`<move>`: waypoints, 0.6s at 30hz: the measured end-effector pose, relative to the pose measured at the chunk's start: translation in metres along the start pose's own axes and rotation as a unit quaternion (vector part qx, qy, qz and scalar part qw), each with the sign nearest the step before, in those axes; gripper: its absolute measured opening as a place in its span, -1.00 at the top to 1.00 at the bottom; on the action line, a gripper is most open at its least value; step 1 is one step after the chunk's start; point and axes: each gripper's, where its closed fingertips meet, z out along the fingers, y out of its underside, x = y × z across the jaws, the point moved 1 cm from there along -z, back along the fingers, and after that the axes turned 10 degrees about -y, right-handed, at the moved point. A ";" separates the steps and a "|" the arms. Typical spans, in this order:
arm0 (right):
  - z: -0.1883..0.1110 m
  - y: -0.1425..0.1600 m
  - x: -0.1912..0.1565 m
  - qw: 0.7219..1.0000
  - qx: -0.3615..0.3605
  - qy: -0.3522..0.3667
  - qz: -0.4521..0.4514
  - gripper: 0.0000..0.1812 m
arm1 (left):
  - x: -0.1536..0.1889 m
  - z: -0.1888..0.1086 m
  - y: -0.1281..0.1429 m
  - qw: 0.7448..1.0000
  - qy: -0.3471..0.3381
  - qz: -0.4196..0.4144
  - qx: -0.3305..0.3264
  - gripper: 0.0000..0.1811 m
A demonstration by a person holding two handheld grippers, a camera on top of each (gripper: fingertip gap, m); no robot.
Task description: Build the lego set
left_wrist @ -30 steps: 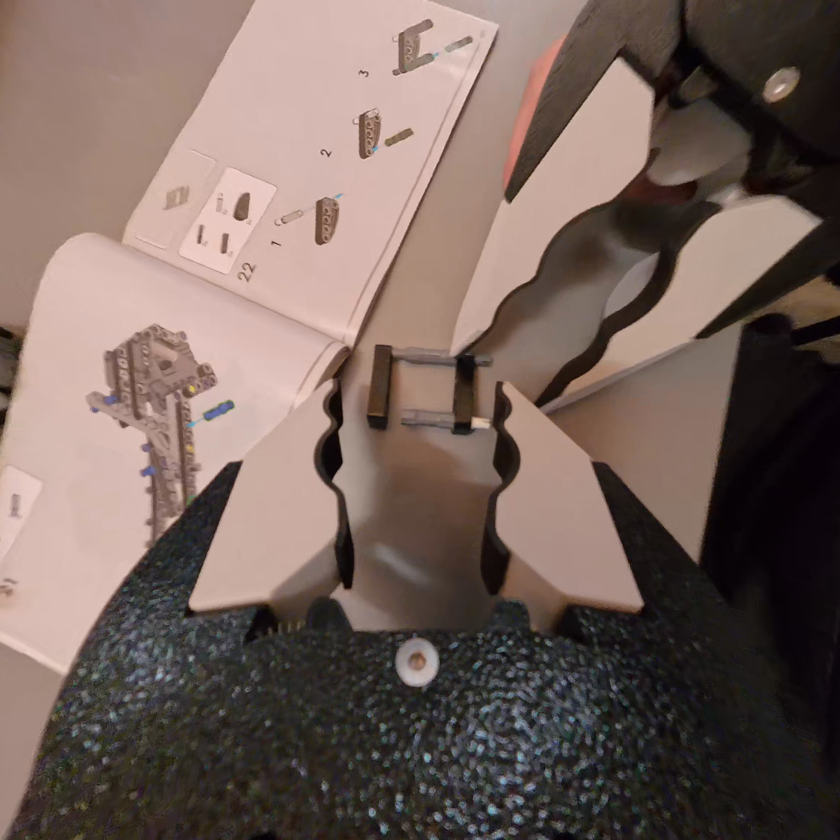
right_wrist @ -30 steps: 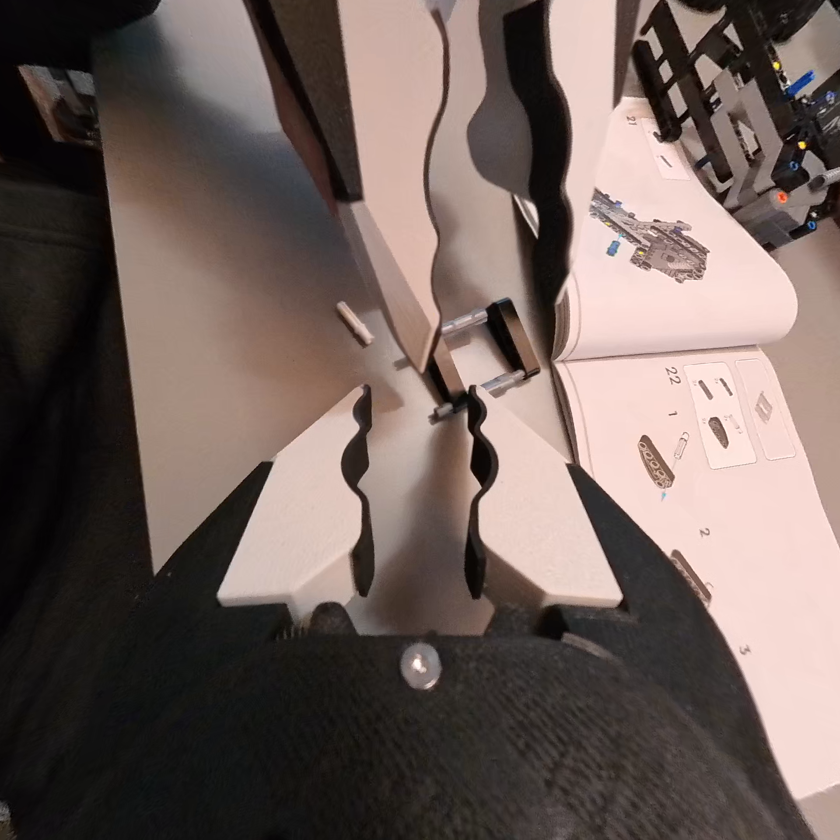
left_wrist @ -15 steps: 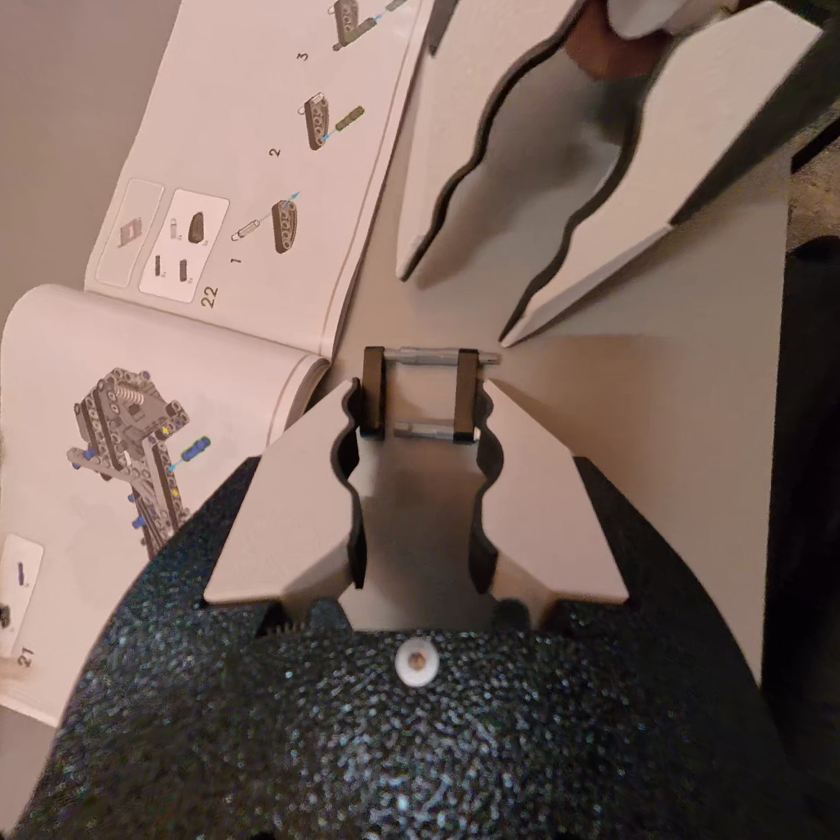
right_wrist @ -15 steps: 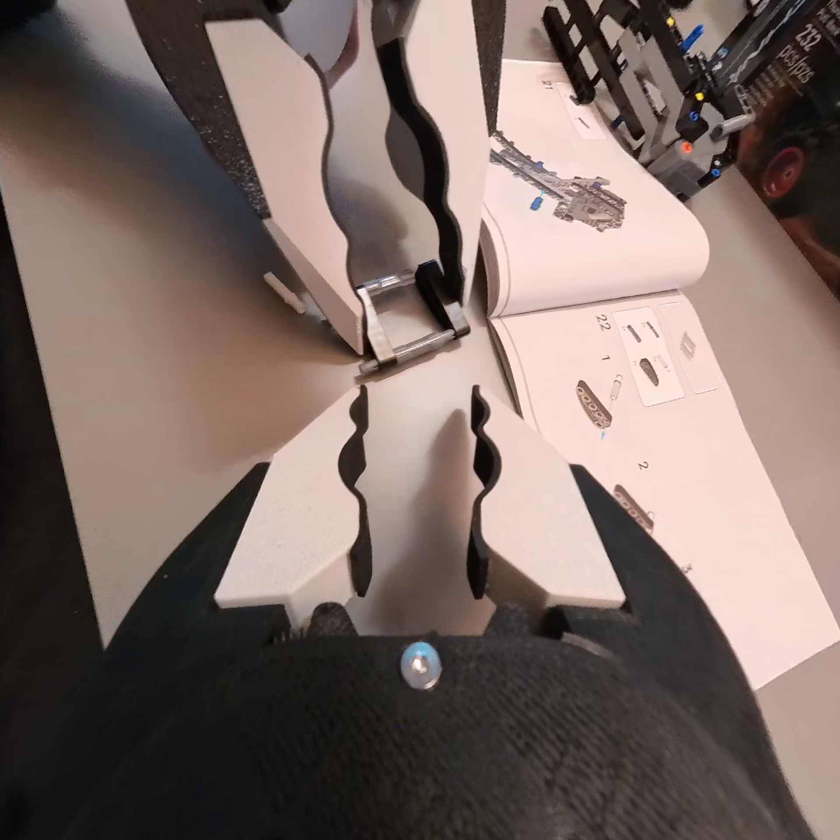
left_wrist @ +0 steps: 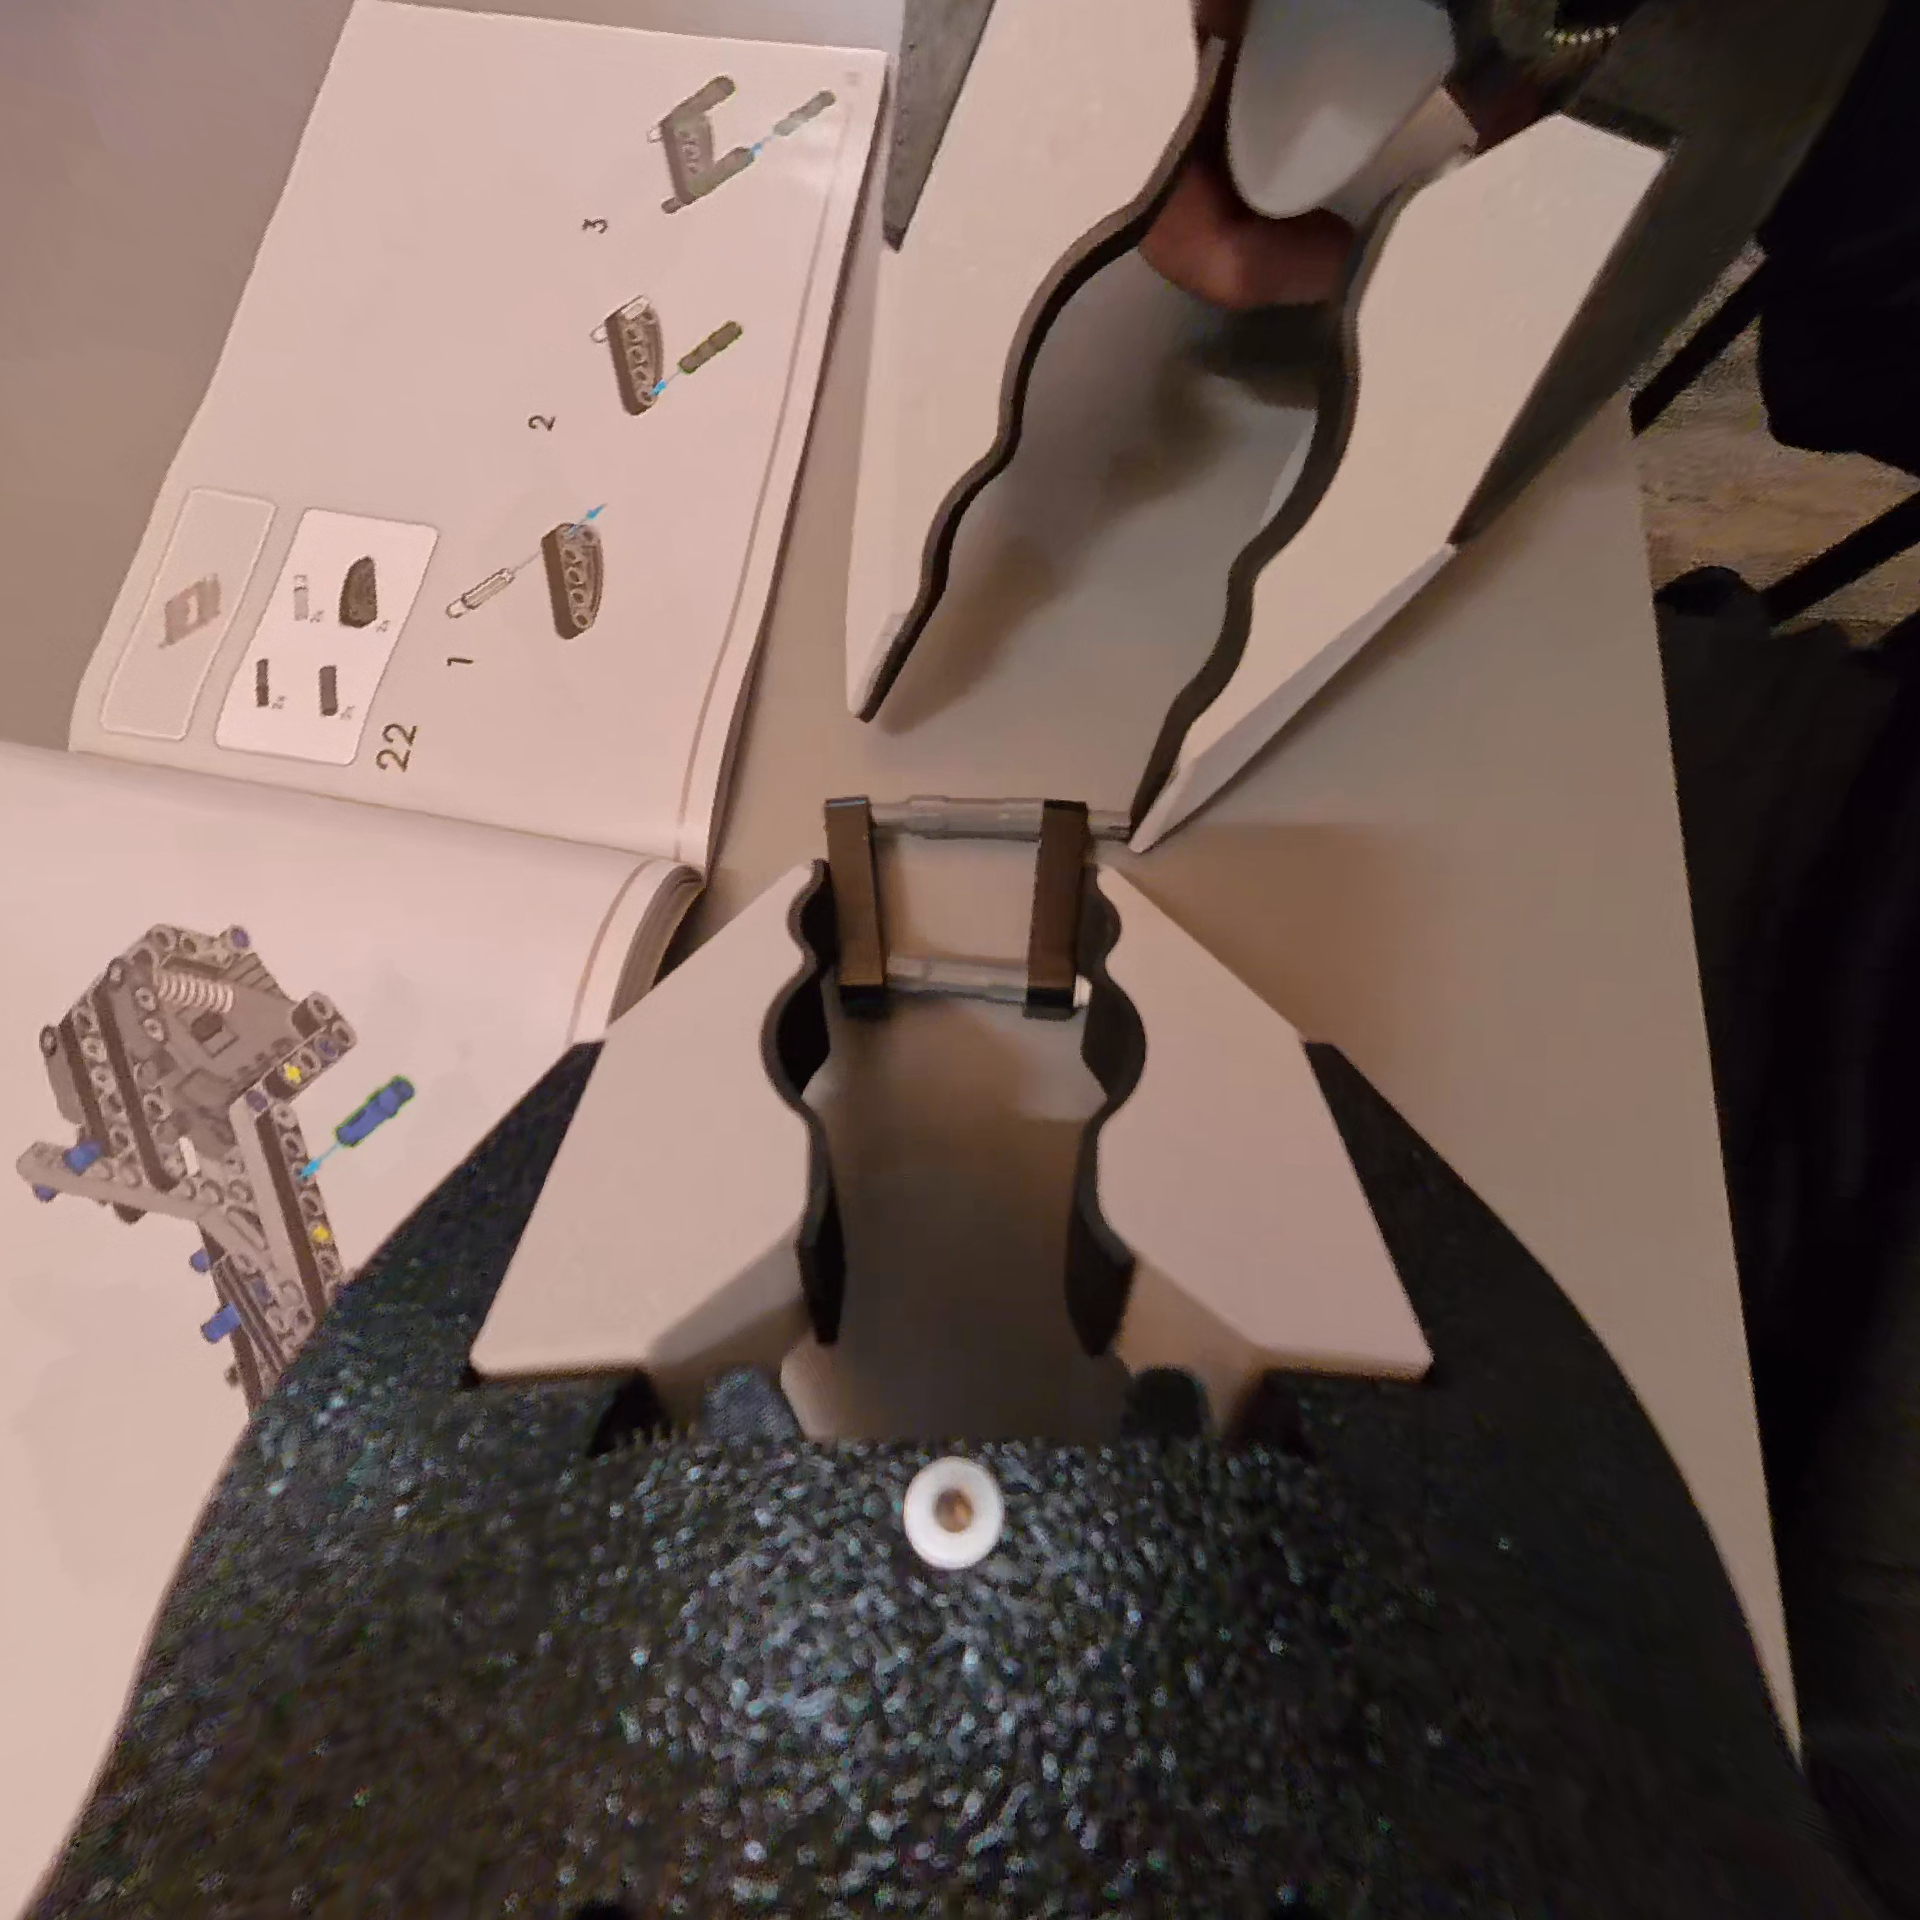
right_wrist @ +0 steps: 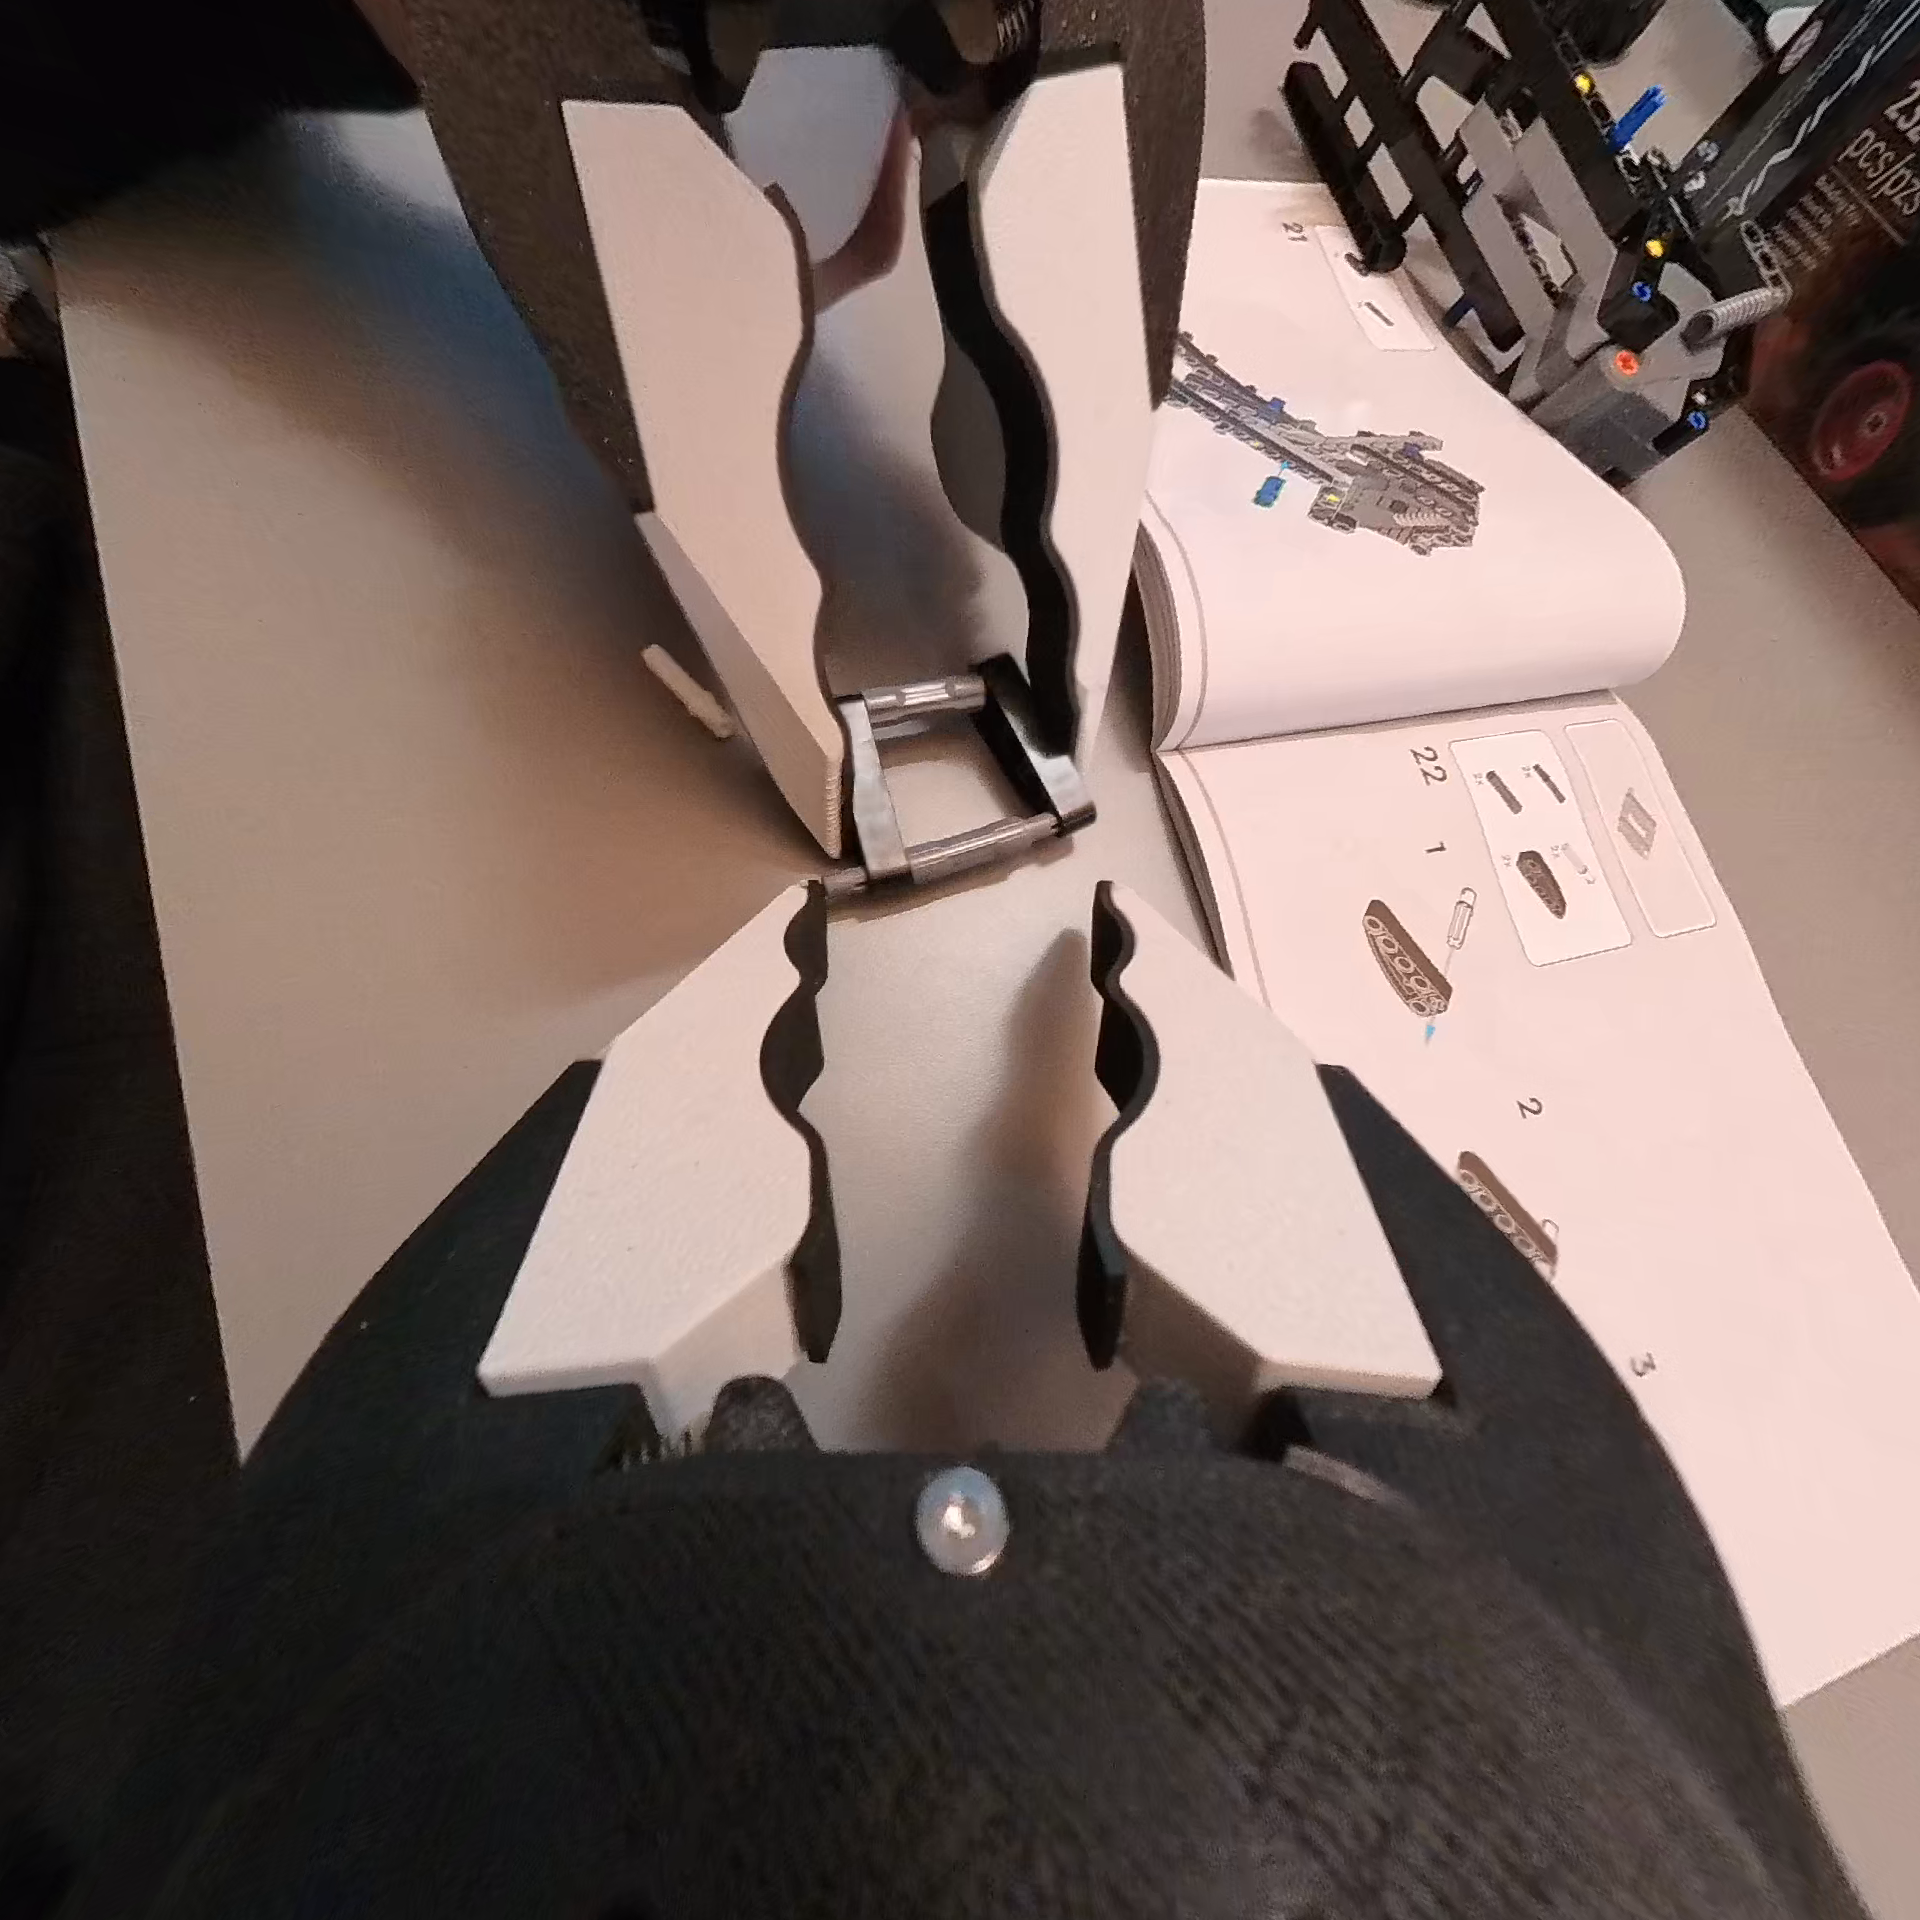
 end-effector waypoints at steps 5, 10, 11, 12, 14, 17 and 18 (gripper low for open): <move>0.001 -0.002 -0.004 1.000 0.003 -0.007 -0.012 0.32 | 0.008 -0.002 -0.001 0.999 0.025 0.042 0.020 0.50; 0.004 -0.006 -0.010 0.999 0.006 -0.018 -0.030 0.25 | 0.014 -0.005 -0.001 0.994 0.042 0.087 0.045 0.49; 0.005 -0.007 -0.011 0.999 0.006 -0.021 -0.034 0.26 | 0.014 -0.005 -0.001 0.993 0.041 0.097 0.050 0.49; 0.006 -0.007 -0.013 0.999 0.006 -0.027 -0.035 0.28 | 0.014 -0.006 -0.001 0.992 0.041 0.104 0.054 0.49; 0.007 -0.007 -0.017 0.998 0.004 -0.044 -0.036 0.39 | 0.014 -0.006 -0.001 0.992 0.042 0.106 0.057 0.49; 0.007 -0.007 -0.017 0.998 0.003 -0.048 -0.031 0.39 | 0.015 -0.006 -0.001 0.991 0.045 0.107 0.061 0.48; 0.008 -0.007 -0.017 0.998 0.003 -0.050 -0.029 0.39 | 0.015 -0.006 -0.001 0.991 0.046 0.107 0.062 0.48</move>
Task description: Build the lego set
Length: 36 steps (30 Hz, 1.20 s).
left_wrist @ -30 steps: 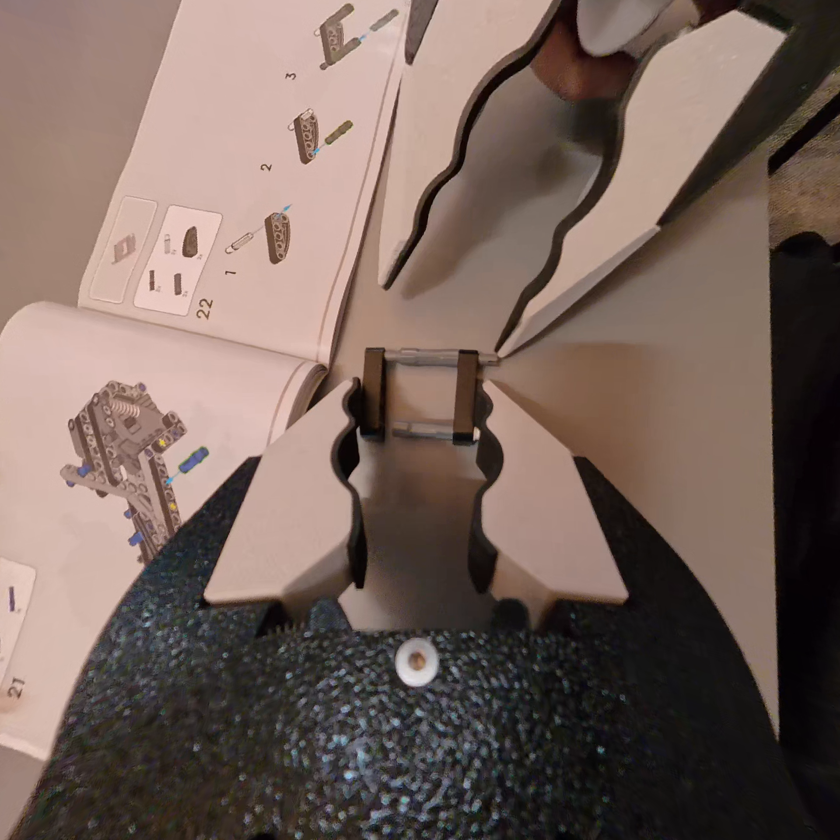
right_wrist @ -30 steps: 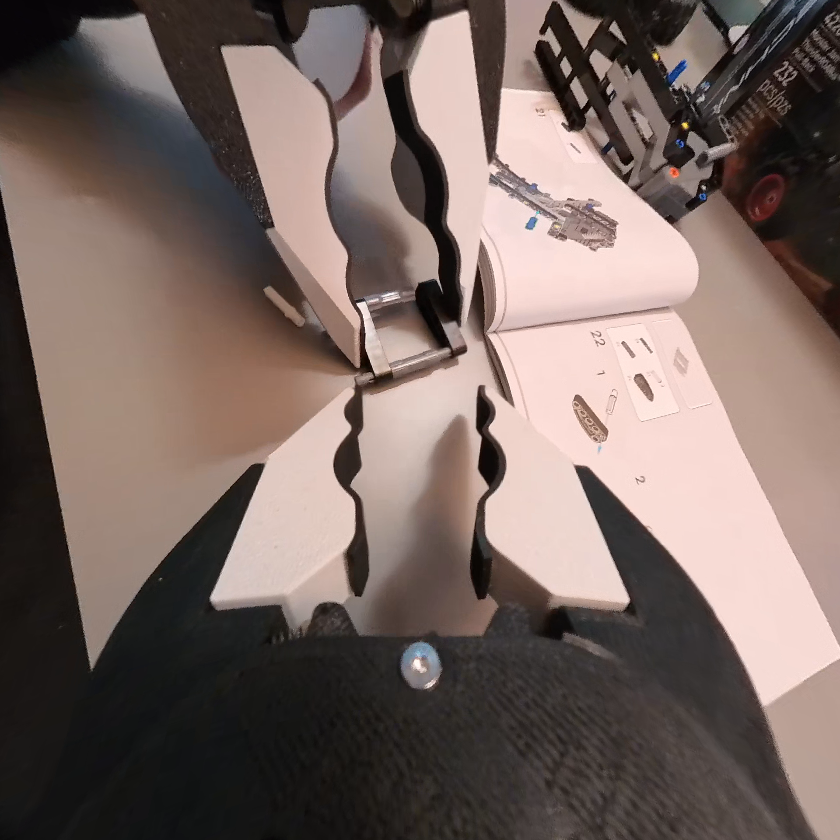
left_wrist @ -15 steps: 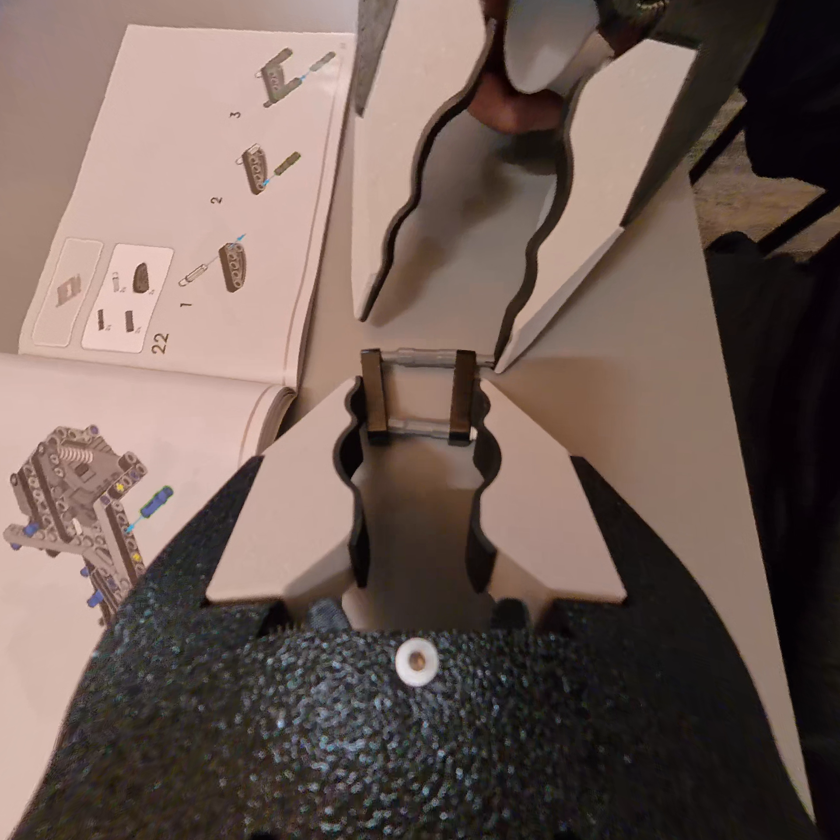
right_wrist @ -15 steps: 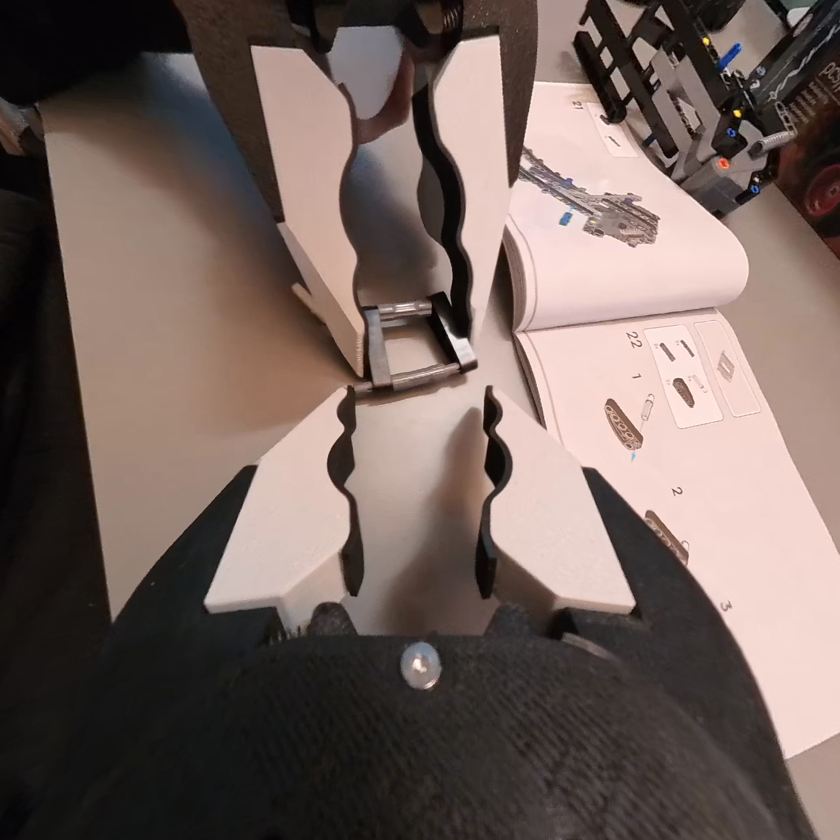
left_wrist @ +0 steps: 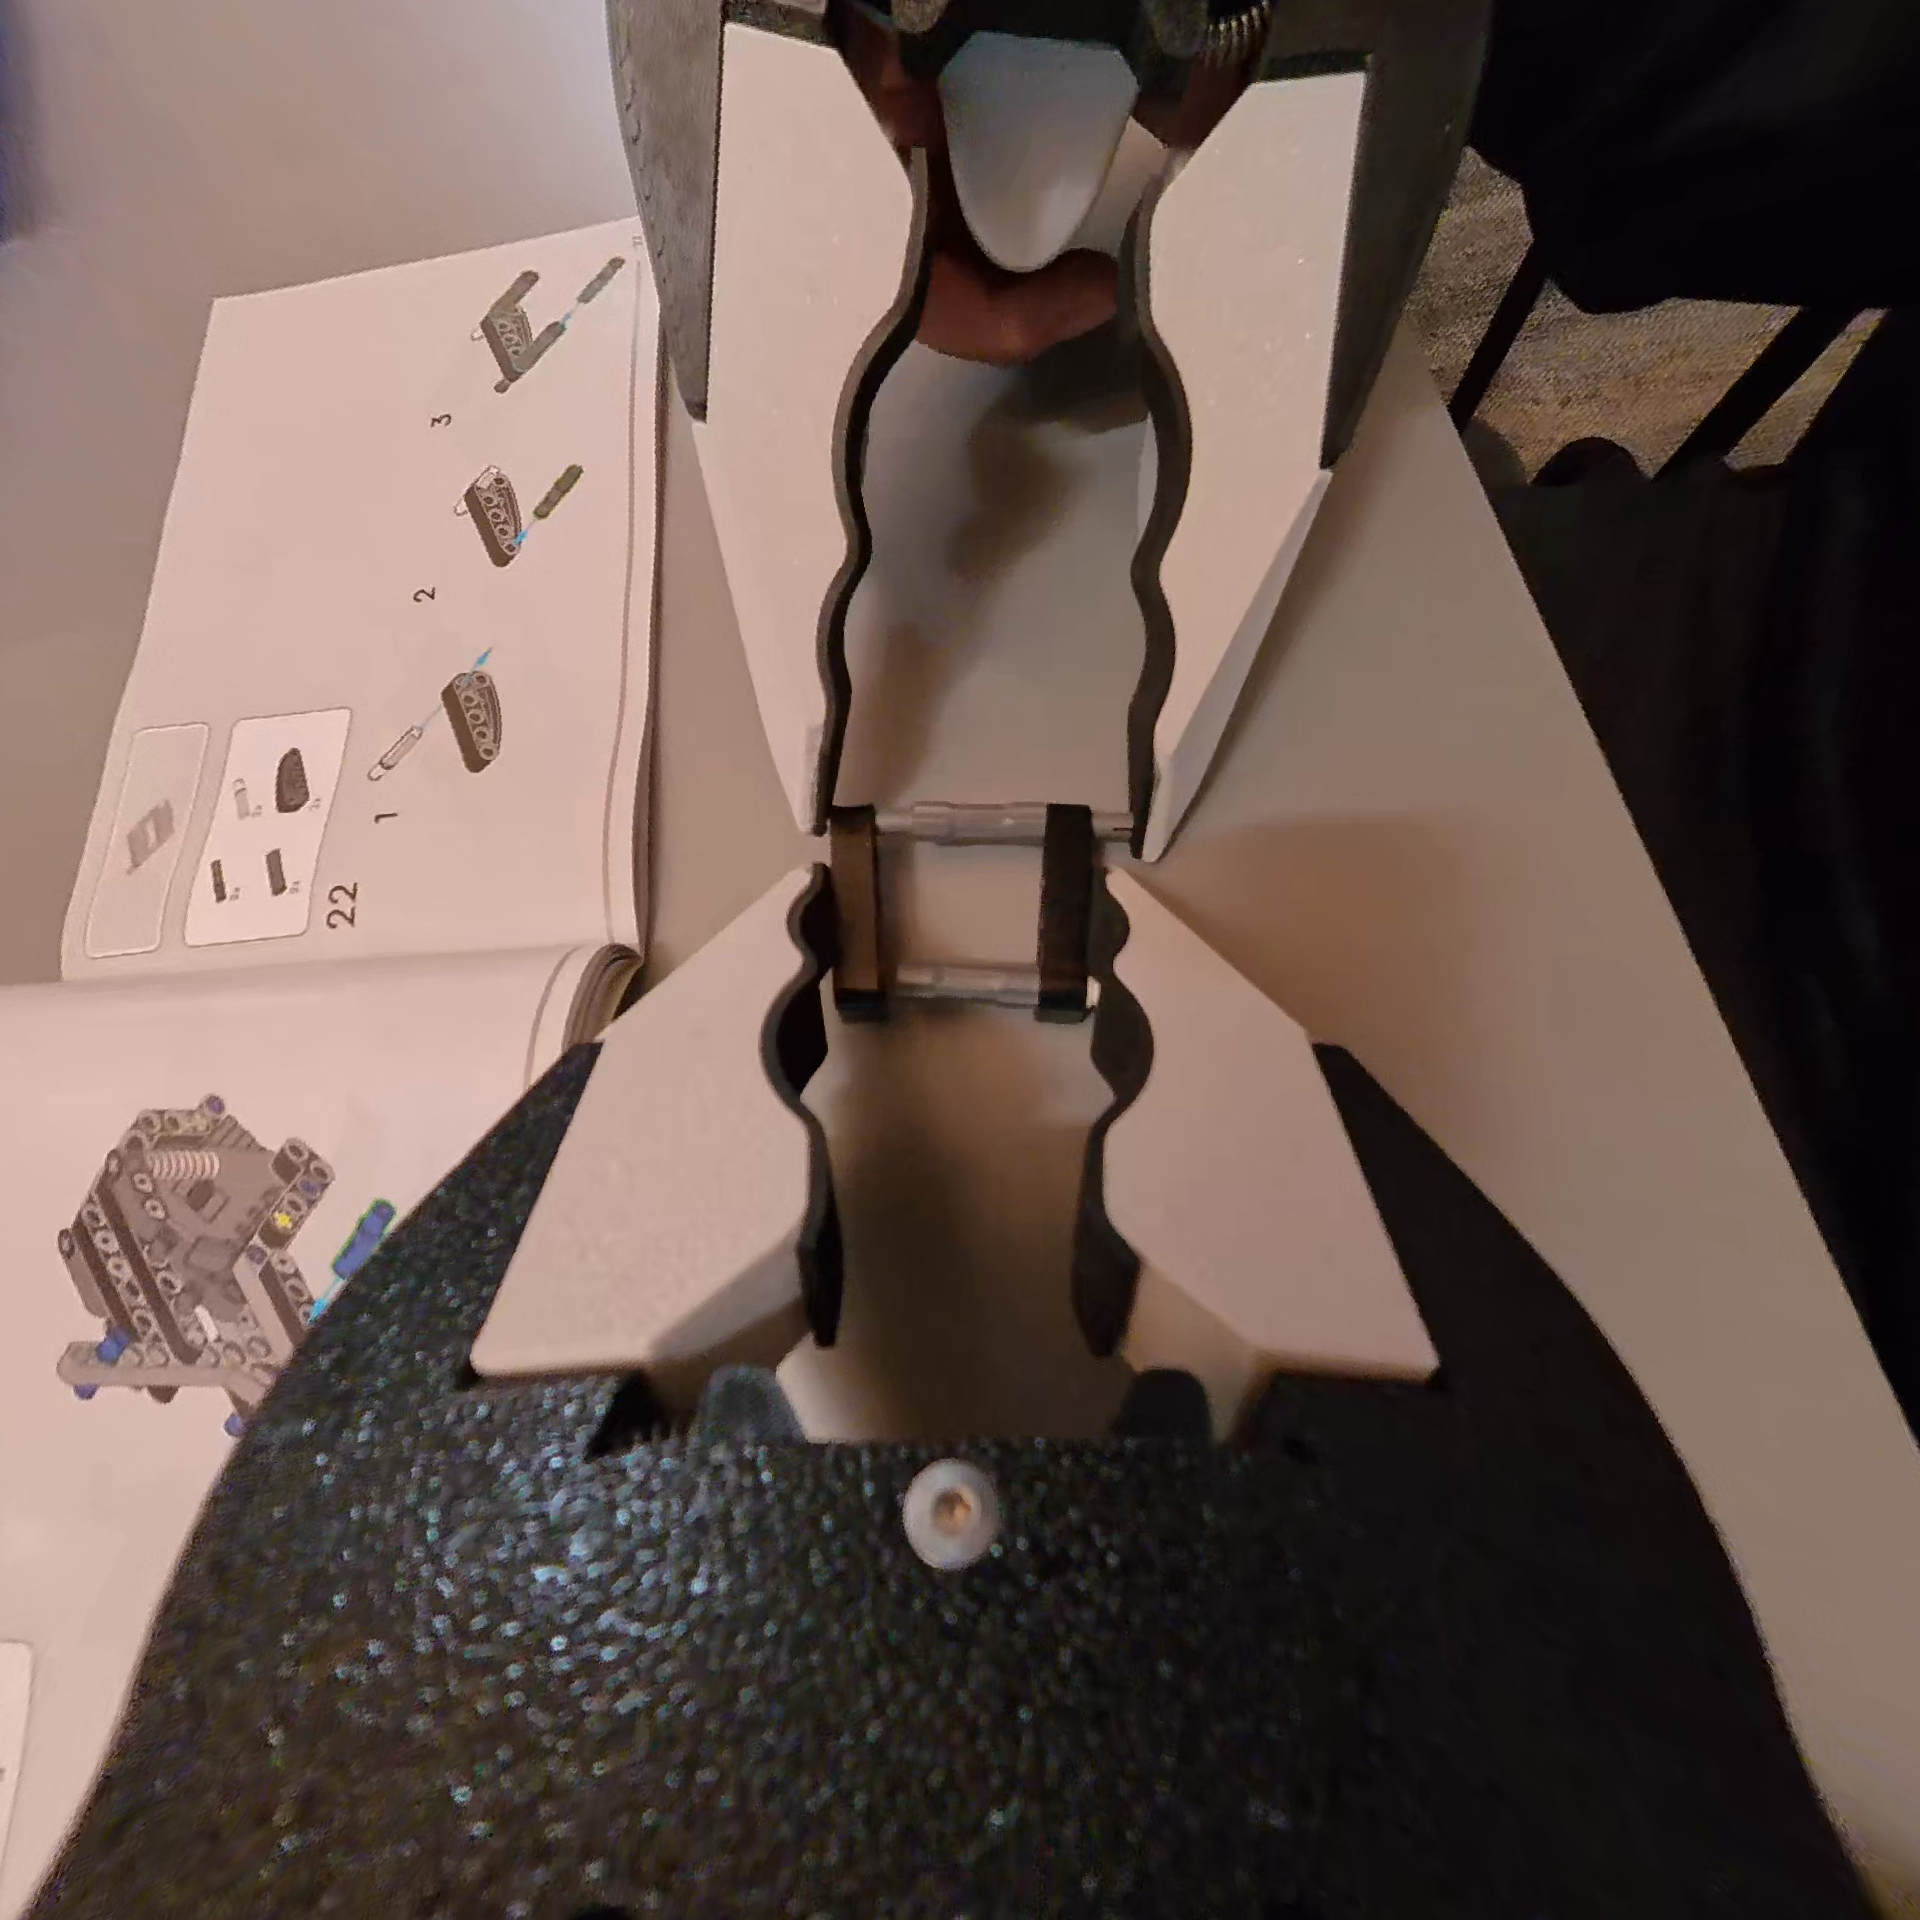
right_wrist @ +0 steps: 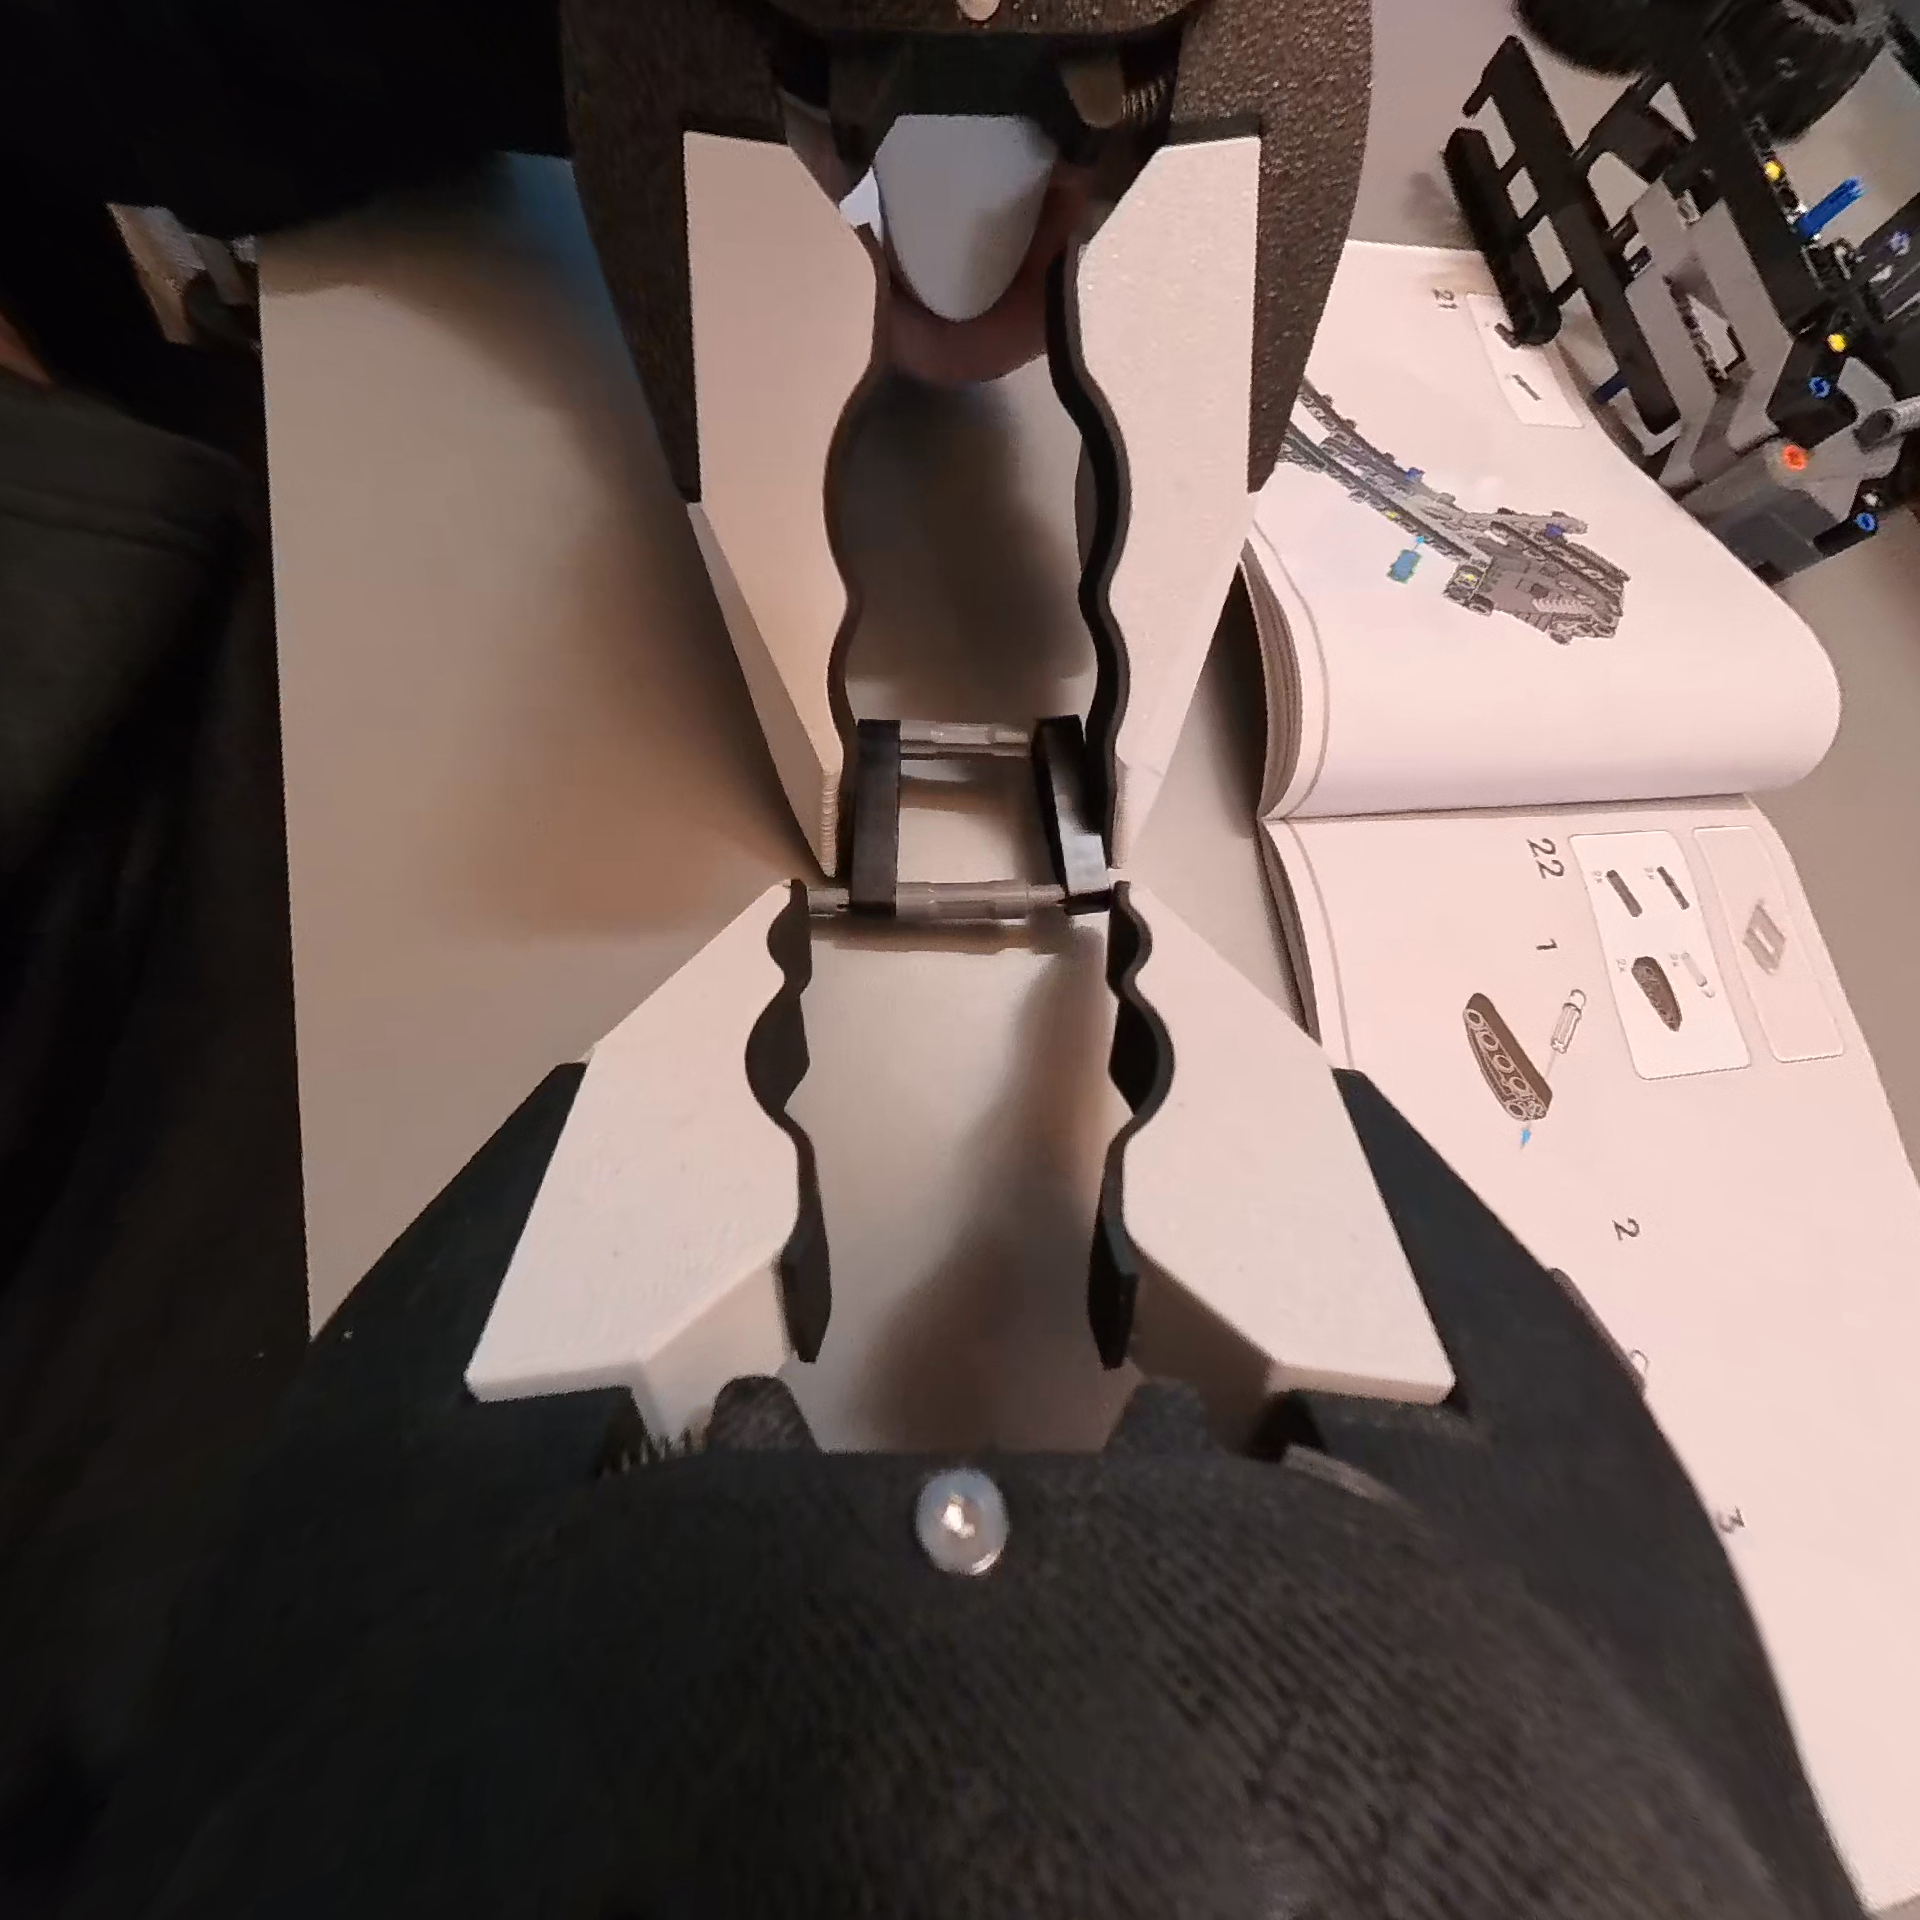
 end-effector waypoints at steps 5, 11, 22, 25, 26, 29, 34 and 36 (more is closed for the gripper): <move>0.002 0.001 0.002 1.000 -0.003 -0.009 0.025 0.39 | -0.002 0.000 0.001 1.000 -0.007 -0.012 0.000 0.46; 0.002 0.002 0.005 0.999 -0.003 -0.002 0.045 0.40 | -0.006 0.000 0.000 0.999 -0.035 -0.001 -0.008 0.47; 0.002 0.001 0.000 0.999 -0.003 -0.018 0.044 0.39 | 0.000 0.001 -0.003 0.999 -0.029 0.008 -0.028 0.49; 0.002 0.002 -0.001 0.999 -0.003 -0.020 0.049 0.40 | 0.001 0.002 -0.003 0.999 -0.025 0.005 -0.029 0.50; 0.002 0.002 -0.001 0.999 -0.003 -0.019 0.049 0.40 | 0.001 0.002 -0.003 0.999 -0.022 0.003 -0.025 0.50; 0.002 0.002 -0.001 0.999 -0.003 -0.014 0.046 0.40 | 0.000 0.002 -0.003 0.999 -0.025 0.004 -0.021 0.50; 0.002 0.002 0.000 0.999 -0.003 -0.013 0.049 0.40 | 0.000 0.001 -0.003 1.000 -0.026 0.003 -0.016 0.49; 0.003 0.001 0.000 0.999 -0.003 -0.011 0.045 0.40 | -0.001 0.001 -0.002 1.000 -0.027 0.004 -0.016 0.49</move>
